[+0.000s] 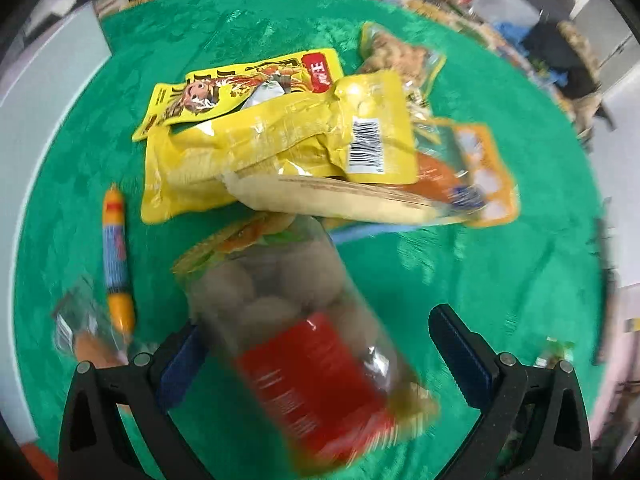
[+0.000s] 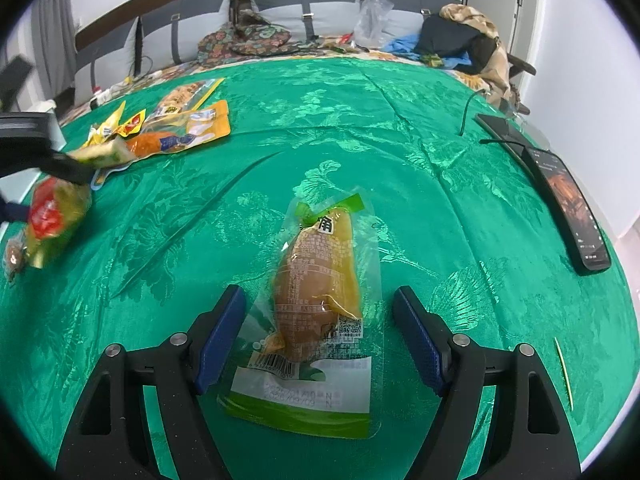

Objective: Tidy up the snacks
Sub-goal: 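Grasp the brown snack with green label with the right gripper while the left grasps the red-label bag, then carry both snacks into the white box and open both grippers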

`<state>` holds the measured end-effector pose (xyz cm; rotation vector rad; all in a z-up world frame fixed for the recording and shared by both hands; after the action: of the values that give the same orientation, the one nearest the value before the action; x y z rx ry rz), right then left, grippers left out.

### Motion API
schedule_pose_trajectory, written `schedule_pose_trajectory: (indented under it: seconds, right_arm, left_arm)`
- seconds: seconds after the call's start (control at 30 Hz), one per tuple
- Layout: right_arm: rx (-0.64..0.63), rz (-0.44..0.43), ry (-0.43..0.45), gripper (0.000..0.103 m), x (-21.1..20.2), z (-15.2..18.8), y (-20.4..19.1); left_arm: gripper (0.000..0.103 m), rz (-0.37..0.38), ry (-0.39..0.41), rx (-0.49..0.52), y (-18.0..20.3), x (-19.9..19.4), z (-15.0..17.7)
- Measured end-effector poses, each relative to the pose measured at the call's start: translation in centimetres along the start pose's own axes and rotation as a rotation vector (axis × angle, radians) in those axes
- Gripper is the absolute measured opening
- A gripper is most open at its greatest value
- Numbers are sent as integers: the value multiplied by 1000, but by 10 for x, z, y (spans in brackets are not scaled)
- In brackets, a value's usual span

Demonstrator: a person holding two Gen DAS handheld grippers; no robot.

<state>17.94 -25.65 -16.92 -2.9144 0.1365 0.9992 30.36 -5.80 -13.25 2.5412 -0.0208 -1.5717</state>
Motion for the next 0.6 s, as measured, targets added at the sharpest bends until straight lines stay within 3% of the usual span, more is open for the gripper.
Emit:
schedule_pose_trajectory:
  seconds: [0.13, 0.17, 0.2, 0.23, 0.37, 0.43, 0.5, 0.53, 0.6]
  right_arm:
    - [2, -2, 0, 79, 0, 0, -1]
    - [3, -2, 0, 79, 0, 0, -1]
    - [2, -2, 0, 79, 0, 0, -1]
    - [3, -3, 0, 79, 0, 0, -1]
    - [4, -4, 4, 81, -1, 0, 0]
    - [43, -67, 9, 86, -3, -2, 3]
    - [138, -206, 1, 87, -6, -5, 14]
    - [217, -284, -19, 86, -6, -7, 25]
    - [349, -349, -91, 83, -4, -11, 44]
  left_arm:
    - [102, -16, 26, 103, -4, 1, 5]
    - [90, -27, 39, 118, -7, -1, 6]
    - [85, -35, 58, 134, -12, -5, 6]
    - [71, -17, 77, 148, -16, -13, 7]
    - [64, 22, 107, 198, -23, -38, 12]
    - [64, 58, 124, 218, -26, -55, 20]
    - [64, 94, 141, 214, -31, -70, 30]
    - [64, 116, 153, 203, -35, -79, 38]
    - [64, 155, 168, 171, -43, -94, 51]
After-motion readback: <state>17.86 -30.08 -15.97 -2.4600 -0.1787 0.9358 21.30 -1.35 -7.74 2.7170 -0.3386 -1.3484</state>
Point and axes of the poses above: each gripper's, at about its wrist camera, not at the fingertips, and x roughly the way its jaws point, y to its right, z to its underside, the point moved 5 cm from there along x, roughly the way its jaws point, and after that the axes turned 12 degrees about y, right-handed, at the moved point
